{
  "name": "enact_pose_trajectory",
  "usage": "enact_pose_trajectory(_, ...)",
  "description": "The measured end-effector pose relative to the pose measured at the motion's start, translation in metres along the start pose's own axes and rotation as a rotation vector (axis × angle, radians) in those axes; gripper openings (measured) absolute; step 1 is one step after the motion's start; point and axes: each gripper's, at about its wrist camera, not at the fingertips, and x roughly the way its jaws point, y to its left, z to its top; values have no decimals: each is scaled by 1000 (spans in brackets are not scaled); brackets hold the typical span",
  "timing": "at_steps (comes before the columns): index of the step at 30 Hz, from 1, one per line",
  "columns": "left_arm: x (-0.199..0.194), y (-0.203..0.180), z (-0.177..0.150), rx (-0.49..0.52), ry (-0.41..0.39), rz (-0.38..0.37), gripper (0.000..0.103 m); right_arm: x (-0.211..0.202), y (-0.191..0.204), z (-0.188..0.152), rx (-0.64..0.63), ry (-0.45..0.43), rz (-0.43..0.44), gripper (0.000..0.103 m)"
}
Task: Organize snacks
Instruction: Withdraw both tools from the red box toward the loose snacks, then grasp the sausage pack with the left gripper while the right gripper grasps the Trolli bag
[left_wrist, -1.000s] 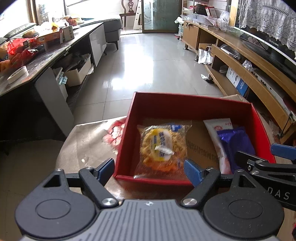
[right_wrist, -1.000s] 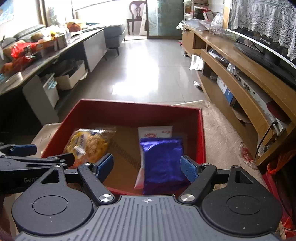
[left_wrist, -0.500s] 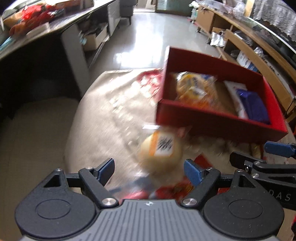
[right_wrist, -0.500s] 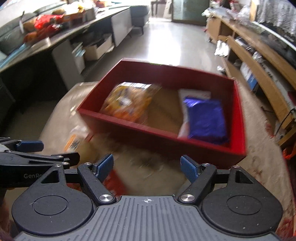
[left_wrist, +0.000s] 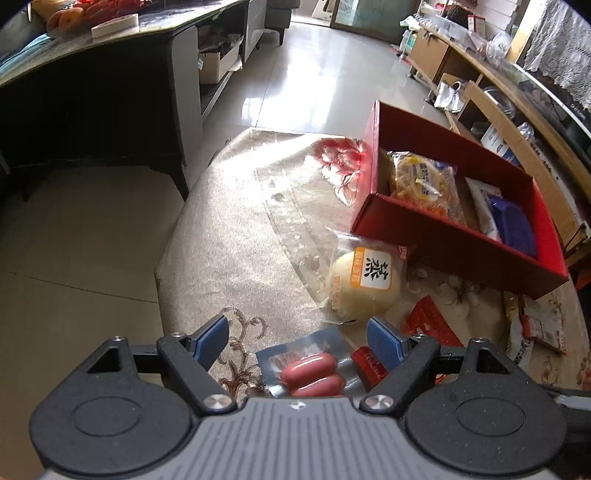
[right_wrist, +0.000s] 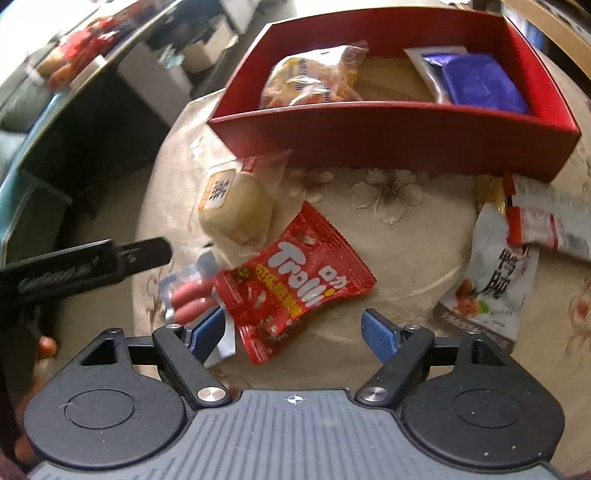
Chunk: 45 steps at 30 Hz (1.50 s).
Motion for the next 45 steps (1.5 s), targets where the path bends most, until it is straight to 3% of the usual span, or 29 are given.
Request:
enact_pose_trajectory(5, -3, 6, 3, -22, 0, -26, 81, 20, -4, 1, 185, 8, 25, 87)
enact_pose_trajectory(10, -7, 18, 5, -72, -10, -42, 81, 30, 16, 8, 217, -40, -34, 89)
enact_pose_trajectory(14, -9, 23, 4, -78, -8, -42, 81, 40, 33, 14, 116, -47, -125, 86)
enact_pose_trajectory(16, -8, 26, 2, -82, -2, -48, 81, 40, 41, 10, 15, -38, -176, 74)
enact_pose_trajectory(23, 4, 24, -7, -97, 66, -52, 81, 32, 36, -4, -189, -11, -268, 63)
enact_pose_trajectory(29, 27, 4, -20, -66, 151, -21, 81, 9, 3, -20, -249, 14, -275, 62)
enact_pose_trajectory(35, 51, -18, -27, -68, 207, 34, 84, -6, -16, -32, -242, 1, -221, 62)
enact_pose_trajectory(41, 58, -50, -34, 27, 165, 140, 84, -14, -23, -35, -266, 2, -205, 62)
enact_pose_trajectory(45, 49, -66, -45, 110, 151, 76, 72, -24, -32, -39, -271, -14, -213, 62)
